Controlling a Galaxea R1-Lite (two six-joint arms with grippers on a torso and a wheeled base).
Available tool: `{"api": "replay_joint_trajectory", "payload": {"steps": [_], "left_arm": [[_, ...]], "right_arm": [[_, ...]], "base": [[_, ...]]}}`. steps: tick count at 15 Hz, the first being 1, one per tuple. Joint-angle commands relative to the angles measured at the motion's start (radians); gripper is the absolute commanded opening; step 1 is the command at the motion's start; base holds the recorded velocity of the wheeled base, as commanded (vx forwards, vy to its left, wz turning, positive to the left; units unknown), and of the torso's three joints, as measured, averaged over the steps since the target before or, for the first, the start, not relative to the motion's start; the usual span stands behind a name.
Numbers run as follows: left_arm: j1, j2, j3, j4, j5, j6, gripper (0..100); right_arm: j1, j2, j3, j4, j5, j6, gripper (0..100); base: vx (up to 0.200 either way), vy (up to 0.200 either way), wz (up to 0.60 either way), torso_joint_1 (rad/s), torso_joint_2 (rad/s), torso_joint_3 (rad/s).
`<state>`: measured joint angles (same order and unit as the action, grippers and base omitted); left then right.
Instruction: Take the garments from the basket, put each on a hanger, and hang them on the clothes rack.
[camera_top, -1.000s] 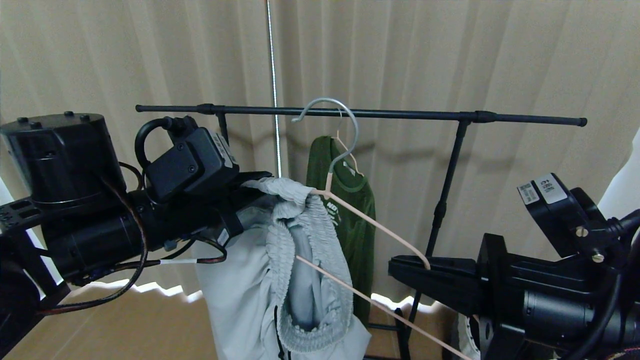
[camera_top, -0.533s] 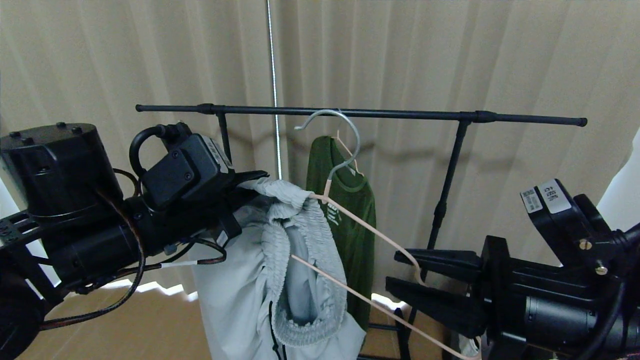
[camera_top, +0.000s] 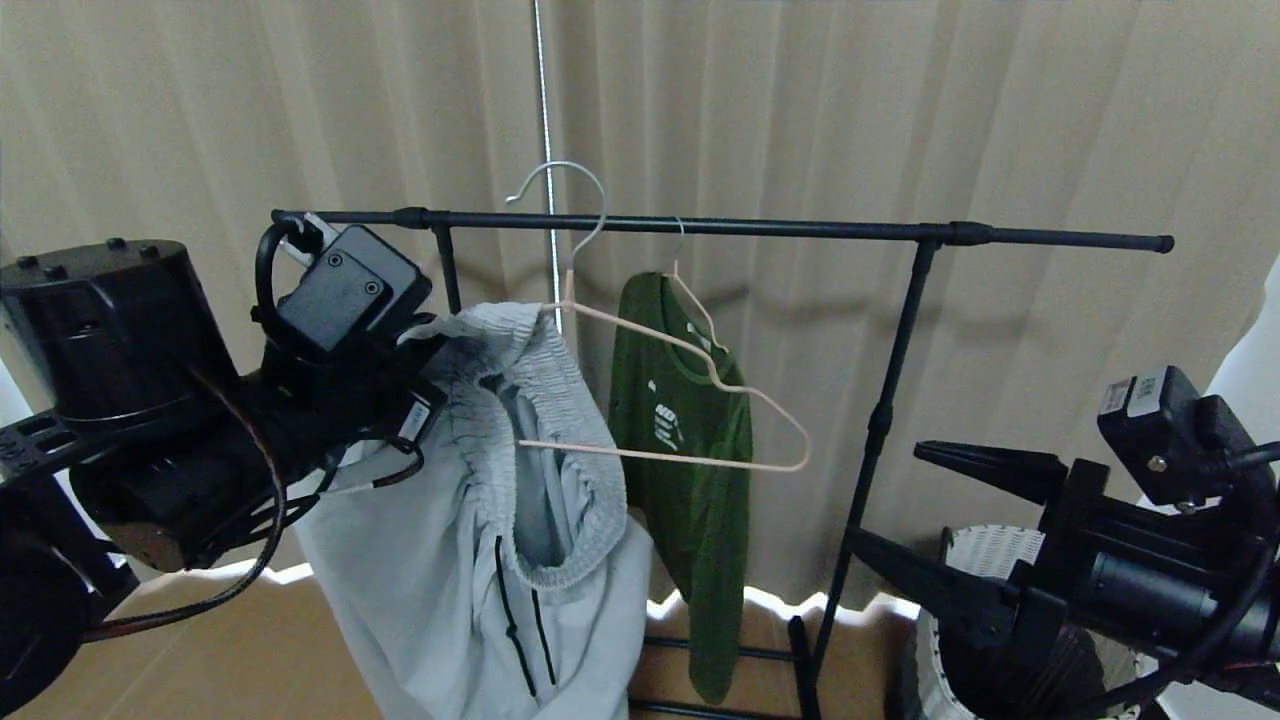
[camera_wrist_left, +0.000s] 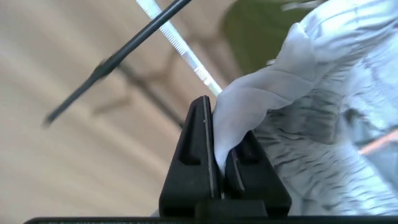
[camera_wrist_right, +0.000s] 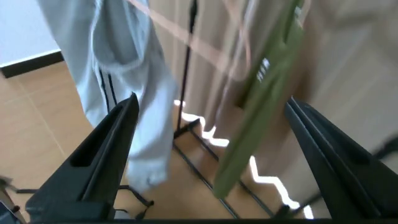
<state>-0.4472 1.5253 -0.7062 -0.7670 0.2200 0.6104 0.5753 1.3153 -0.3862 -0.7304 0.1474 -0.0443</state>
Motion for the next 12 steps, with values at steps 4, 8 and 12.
{"api": "replay_joint_trajectory", "payload": {"steps": [4,8,12], "left_arm": [[0.027,0.078,-0.113,0.003,0.131,-0.100,0],[0.024,0.090,-0.128,0.003,0.108,-0.179,0],[0.024,0.081,-0.139,0.009,0.099,-0.232,0]], "right_arm": [[-0.097,-0.065,0.142,0.003,-0.025,0.089,100],[-0.153,-0.007,0.132,-0.001,-0.040,0.104,100],[-0.074,0.001,0.150,-0.003,-0.049,0.109,100]], "base": [[0.000,0.000,0.00,0.000,0.00,0.000],[0.000,0.000,0.00,0.000,0.00,0.000],[0.000,0.000,0.00,0.000,0.00,0.000]]}}
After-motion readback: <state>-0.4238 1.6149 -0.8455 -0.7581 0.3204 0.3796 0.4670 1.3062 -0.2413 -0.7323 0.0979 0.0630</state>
